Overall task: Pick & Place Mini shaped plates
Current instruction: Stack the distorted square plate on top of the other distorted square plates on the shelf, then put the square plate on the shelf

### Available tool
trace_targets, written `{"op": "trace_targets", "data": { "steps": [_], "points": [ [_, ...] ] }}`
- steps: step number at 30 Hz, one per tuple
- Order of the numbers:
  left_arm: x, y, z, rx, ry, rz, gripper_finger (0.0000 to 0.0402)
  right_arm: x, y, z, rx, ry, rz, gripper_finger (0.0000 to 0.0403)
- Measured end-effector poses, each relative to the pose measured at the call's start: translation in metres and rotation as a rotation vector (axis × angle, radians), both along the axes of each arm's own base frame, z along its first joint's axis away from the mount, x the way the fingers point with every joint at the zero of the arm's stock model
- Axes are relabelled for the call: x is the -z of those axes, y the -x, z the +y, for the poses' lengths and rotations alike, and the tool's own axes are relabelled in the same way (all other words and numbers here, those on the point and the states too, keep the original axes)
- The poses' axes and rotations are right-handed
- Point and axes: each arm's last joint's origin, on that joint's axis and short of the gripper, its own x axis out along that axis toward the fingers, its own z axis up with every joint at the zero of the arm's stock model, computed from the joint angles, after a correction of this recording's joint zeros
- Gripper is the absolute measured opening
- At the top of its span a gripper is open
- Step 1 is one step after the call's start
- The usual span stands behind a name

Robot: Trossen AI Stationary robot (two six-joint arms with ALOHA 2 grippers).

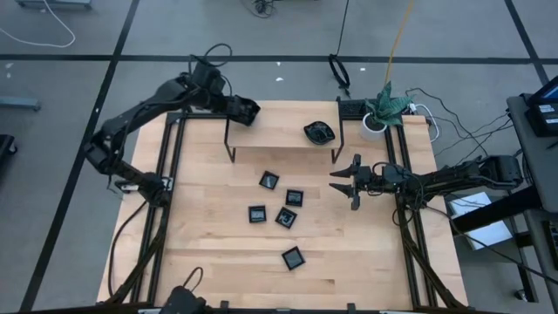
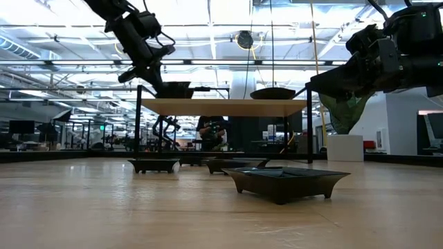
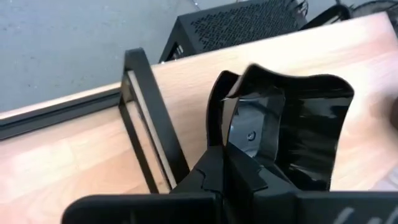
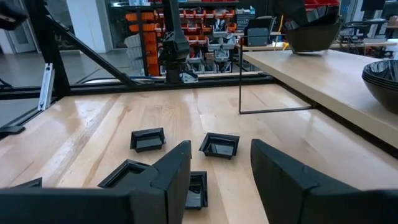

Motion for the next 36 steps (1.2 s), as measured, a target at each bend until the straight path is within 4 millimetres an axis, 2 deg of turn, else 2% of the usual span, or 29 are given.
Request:
{"op": "trace_targets", "data": {
  "steps": [6,9,13,19,21,23,27,31,33,36],
  "points": [
    [0.001,-0.006,-0.002,0.022,-0.005,-0.002,0.0005,0.0,0.0,0.0,0.0,0.0,0.001,0.0157],
    [0.001,-0.009,-0.004,0.028,-0.005,-0.011,0.002,0.001,0.0,0.0,0.0,-0.001,0.008,0.0157],
    [0.001,-0.013,-0.008,0.05,-0.008,-0.006,0.0054,0.001,0.0,0.0,0.0,-0.002,0.014,0.0157],
    [-0.002,-0.016,-0.012,0.087,-0.043,-0.01,0.0127,0.001,0.0,0.0,0.0,-0.013,0.013,0.0157],
    [-0.01,-0.013,-0.015,0.109,-0.069,-0.023,0.0149,0.001,0.0,0.0,0.0,-0.018,0.013,0.0157],
    [-0.026,-0.008,-0.021,0.13,-0.134,-0.059,0.0166,0.002,0.0,0.0,0.001,-0.025,0.015,0.0157],
    [-0.064,0.009,-0.043,0.159,-0.278,-0.155,0.0184,0.003,0.0,0.0,0.001,-0.029,0.028,0.0157],
    [-0.103,0.035,-0.086,0.24,-0.461,-0.27,0.0186,0.005,0.0,0.0,0.002,-0.052,0.044,0.0157],
    [-0.106,0.044,-0.111,0.318,-0.512,-0.294,0.0186,0.005,0.0,0.0,0.004,-0.076,0.048,0.0157],
    [-0.088,0.048,-0.144,0.417,-0.551,-0.353,0.0186,0.005,0.0,0.0,0.005,-0.102,0.042,0.0157]
  ]
}}
